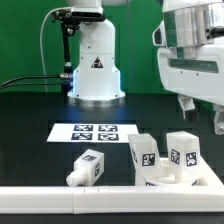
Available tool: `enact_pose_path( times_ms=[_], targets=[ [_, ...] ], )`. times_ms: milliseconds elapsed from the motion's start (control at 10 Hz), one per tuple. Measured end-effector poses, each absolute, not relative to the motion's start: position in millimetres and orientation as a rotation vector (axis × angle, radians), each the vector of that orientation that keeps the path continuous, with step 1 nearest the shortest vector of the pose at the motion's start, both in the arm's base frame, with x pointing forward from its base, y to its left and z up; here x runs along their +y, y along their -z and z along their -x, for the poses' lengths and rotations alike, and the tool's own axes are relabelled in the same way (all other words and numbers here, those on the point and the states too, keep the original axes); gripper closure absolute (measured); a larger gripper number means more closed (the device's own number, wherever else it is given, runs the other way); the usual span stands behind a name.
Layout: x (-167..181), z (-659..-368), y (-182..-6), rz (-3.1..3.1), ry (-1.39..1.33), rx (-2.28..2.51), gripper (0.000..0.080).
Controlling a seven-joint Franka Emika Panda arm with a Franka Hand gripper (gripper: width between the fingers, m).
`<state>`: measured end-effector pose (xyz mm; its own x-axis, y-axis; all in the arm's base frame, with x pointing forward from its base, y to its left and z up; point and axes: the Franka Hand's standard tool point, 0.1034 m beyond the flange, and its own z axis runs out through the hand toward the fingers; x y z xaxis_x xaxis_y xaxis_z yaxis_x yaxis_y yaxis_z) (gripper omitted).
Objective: Assemble stool
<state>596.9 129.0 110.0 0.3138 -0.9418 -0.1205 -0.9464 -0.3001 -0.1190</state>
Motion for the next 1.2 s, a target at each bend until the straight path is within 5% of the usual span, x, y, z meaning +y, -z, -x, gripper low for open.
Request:
enact_pose_path(
  times_ms=[900,1200],
  targets=[
    [116.7,-603.3,-113.9,3.086,0.139,0.202,0.0151],
    [110.7,-599.6,-102.0,3.089,0.147,-0.432,0.0151]
  ],
)
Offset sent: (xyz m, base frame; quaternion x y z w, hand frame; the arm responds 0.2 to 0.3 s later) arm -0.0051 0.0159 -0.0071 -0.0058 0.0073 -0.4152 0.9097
